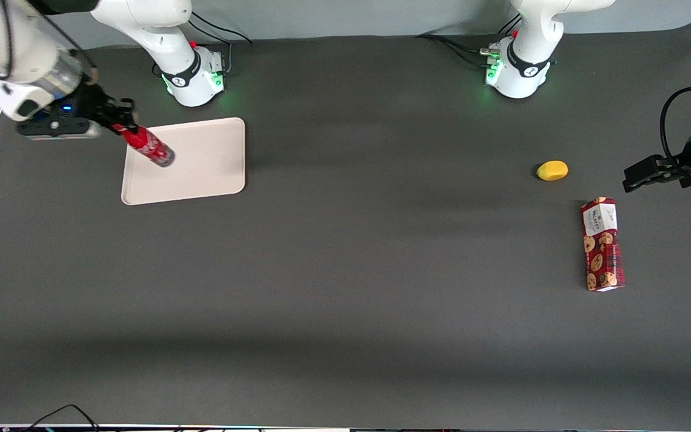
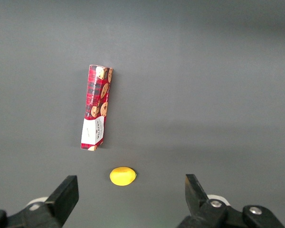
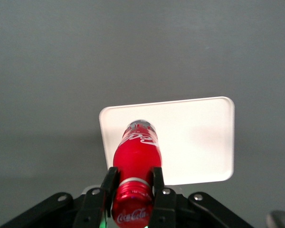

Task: Place coke bottle on tray
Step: 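Lift the bottle and carry it toward the white tray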

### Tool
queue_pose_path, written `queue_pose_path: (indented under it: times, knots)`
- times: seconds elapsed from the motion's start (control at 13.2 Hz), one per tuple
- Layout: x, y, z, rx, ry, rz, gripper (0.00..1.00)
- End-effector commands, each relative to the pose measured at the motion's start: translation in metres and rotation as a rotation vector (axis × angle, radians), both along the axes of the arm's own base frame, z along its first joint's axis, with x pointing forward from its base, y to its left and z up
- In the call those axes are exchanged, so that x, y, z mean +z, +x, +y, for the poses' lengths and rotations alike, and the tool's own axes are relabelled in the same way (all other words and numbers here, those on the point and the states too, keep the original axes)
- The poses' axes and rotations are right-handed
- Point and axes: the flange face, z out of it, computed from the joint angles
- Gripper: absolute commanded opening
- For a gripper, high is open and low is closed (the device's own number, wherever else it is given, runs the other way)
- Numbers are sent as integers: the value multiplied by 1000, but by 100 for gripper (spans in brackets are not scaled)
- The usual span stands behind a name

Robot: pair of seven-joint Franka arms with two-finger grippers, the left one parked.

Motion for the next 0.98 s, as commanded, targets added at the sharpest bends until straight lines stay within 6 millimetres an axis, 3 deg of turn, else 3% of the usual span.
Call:
queue_pose_path:
  times: [0.0,0.23,0.38,0.45,0.61,0.76,0.91]
  knots:
    - [6,-26,-45,45,-68,7,0]
    - [-23,-41,-95,-1,-58,38,0]
    - [-58,-43,-136,9,-35,15,0]
    - [-75,-47,-146,4,-52,11,0]
    - [-109,-51,-150,7,-69,-3,0]
    - [-149,-50,-169,-33,-45,8,0]
    - [-180,-54,-168,-29,-37,8,0]
